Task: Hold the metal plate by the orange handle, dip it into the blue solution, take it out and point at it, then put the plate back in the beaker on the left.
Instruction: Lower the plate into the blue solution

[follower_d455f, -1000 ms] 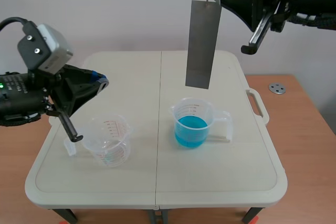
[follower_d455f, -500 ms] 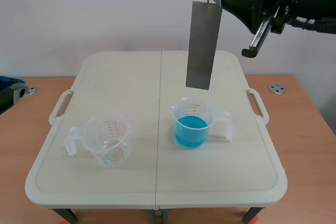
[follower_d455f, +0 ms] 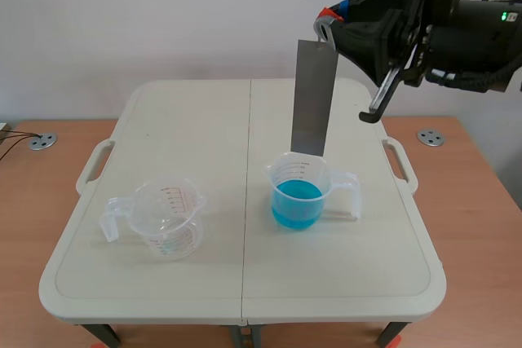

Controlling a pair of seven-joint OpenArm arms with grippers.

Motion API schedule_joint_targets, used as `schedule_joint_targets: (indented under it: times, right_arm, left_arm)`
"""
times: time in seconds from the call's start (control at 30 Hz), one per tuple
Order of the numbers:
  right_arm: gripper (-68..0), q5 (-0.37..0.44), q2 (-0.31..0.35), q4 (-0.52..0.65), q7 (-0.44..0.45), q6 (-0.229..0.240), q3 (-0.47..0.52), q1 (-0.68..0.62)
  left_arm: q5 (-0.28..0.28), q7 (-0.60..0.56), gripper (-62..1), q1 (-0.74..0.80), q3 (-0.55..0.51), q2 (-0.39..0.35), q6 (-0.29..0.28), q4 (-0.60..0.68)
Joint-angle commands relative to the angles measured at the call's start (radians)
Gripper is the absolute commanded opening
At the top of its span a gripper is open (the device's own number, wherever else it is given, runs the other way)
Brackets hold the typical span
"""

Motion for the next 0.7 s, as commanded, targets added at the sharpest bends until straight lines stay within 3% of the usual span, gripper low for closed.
schedule_joint_targets:
  times: [0.0,0.23,0.4,0.67]
  right_arm:
    - [-66.2,0.01,0.0,-0.001,0.023,0.006,-0.021,0.01]
    - [-66.2,-0.049,-0.027,-0.055,0.057,0.006,-0.048,0.01]
    - [-66.3,-0.064,-0.042,-0.097,0.079,0.006,-0.049,0.01]
    - [-66.3,-0.132,-0.075,-0.181,0.119,0.006,-0.049,0.01]
  left_arm:
    - [-0.011,-0.034,-57.8,0.022,-0.018,0.015,0.001,0.016]
    - [0.0,-0.073,-57.8,0.119,-0.042,0.069,0.001,0.016]
    - [0.049,-0.077,-57.8,0.131,-0.043,0.101,0.001,0.016]
    - [0.061,-0.079,-57.8,0.131,-0.043,0.103,0.0,0.016]
